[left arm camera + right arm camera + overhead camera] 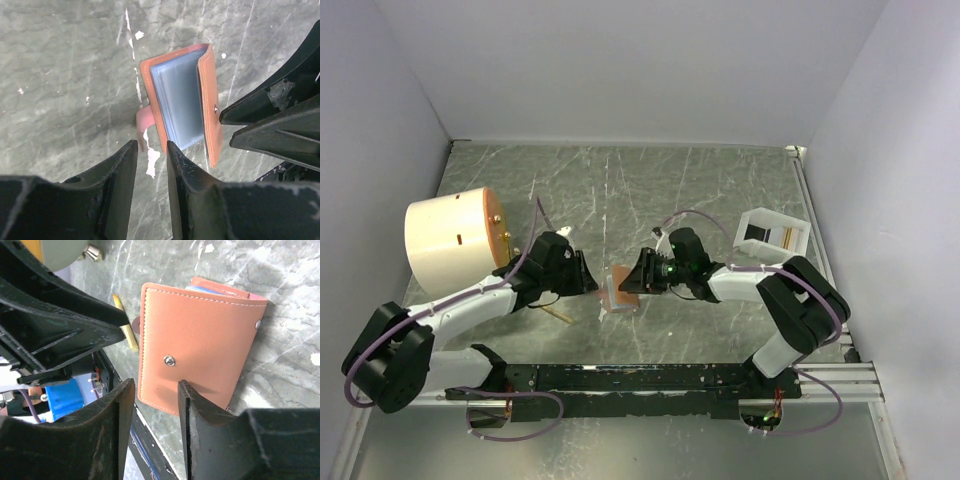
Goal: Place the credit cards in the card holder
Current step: Close the card holder at the center of the board.
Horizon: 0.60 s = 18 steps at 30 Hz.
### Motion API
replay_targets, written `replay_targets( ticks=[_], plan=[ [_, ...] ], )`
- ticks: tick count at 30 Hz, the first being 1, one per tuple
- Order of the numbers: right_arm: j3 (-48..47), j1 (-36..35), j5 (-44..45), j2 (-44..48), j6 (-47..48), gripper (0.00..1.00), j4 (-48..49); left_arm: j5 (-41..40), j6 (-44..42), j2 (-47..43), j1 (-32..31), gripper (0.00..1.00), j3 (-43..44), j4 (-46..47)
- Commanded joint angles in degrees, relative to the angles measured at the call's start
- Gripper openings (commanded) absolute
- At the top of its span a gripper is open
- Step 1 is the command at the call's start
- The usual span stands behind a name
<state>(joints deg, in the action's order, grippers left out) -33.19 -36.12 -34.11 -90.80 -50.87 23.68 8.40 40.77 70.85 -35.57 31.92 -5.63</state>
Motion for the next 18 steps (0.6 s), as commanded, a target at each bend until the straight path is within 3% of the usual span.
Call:
replay_targets(
  ticks=[1, 11, 18],
  plan=[
    [-3.0, -0.9, 3.7, -1.6, 4.6, 0.38, -5.6, -5.5, 0.0, -2.7, -0.2, 0.42, 1.9, -4.3],
    [-11.7, -5.6, 15.4, -5.1, 12.6, 0.32, -23.0, -3.8, 1.6, -1.7, 3.1, 0.29, 1.0, -5.2],
    [-16.0, -7.7, 22.7, -4.6, 15.8, 0.26, -30.1, -1.7, 1.6, -0.2, 5.0, 0.24, 0.0, -4.3]
  ],
)
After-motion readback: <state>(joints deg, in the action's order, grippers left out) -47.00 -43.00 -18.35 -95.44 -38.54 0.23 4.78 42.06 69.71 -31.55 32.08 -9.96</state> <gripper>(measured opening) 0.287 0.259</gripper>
